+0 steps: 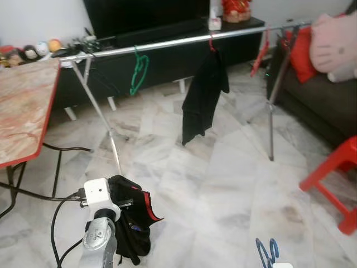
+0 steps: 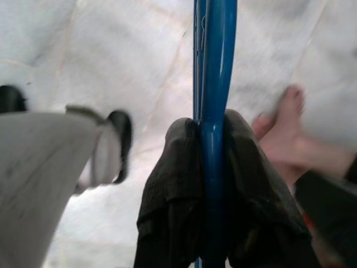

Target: Hang hanger

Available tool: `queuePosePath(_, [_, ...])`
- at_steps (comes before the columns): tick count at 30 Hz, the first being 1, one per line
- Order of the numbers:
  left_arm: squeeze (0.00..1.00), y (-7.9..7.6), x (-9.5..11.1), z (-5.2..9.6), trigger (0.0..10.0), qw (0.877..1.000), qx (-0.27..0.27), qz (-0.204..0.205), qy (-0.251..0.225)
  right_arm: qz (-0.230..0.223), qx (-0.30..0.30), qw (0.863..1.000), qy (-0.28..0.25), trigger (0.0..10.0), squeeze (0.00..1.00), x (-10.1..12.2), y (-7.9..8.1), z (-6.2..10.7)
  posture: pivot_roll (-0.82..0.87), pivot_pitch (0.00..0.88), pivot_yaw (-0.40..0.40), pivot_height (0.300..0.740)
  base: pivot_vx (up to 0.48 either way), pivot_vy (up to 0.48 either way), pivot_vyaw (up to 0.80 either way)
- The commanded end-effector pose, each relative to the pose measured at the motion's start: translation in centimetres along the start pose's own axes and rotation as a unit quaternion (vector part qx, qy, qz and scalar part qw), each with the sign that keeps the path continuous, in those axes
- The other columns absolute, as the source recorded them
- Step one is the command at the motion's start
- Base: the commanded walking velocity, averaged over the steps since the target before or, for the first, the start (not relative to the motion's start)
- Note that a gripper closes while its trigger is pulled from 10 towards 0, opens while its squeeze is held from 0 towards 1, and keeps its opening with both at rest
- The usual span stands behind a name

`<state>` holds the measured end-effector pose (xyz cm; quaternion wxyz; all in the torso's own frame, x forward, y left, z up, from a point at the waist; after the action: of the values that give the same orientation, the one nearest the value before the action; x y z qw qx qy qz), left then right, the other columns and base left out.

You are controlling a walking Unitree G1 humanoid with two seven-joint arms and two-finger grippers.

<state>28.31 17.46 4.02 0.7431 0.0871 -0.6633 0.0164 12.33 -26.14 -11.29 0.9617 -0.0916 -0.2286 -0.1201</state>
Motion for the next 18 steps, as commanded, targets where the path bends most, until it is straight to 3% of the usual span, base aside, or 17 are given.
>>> queuePosePath(1, [0.00,0.66,0.47,-0.04,10.0,1.000,0.014,-0.009,-0.014,0.007,0.008,1.000,-0.005,10.0,0.00,0.56,0.35,-0.09,-0.16,0.000,0.032,0.732,0.000,0.000,0.80])
queuePosePath(14, [0.00,0.25,0.37,-0.08,10.0,1.000,0.012,-0.006,-0.014,0.021,0.003,1.000,-0.001,10.0,0.00,0.65,-0.27,-0.07,-0.16,0.000,0.017,0.732,0.000,0.000,0.80])
queuePosePath(18, [0.00,0.10,0.33,-0.08,10.0,1.000,0.005,-0.006,-0.015,-0.005,-0.006,1.000,-0.001,10.0,0.00,0.36,-0.36,-0.03,-0.17,0.000,0.026,0.732,0.000,0.000,0.48])
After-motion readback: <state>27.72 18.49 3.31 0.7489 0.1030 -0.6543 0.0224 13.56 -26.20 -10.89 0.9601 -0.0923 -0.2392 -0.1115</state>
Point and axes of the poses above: a point about 5 cm out from each wrist's last joint towards the gripper, its own z axis pointing back from the gripper into the wrist, its own x axis along the axis of the wrist's last joint, y = z × x, the point moved 2 cm from there along -z, pointing out of the wrist towards the gripper, and after that the axes turned 15 degrees about -z, right-handed, at the moved point
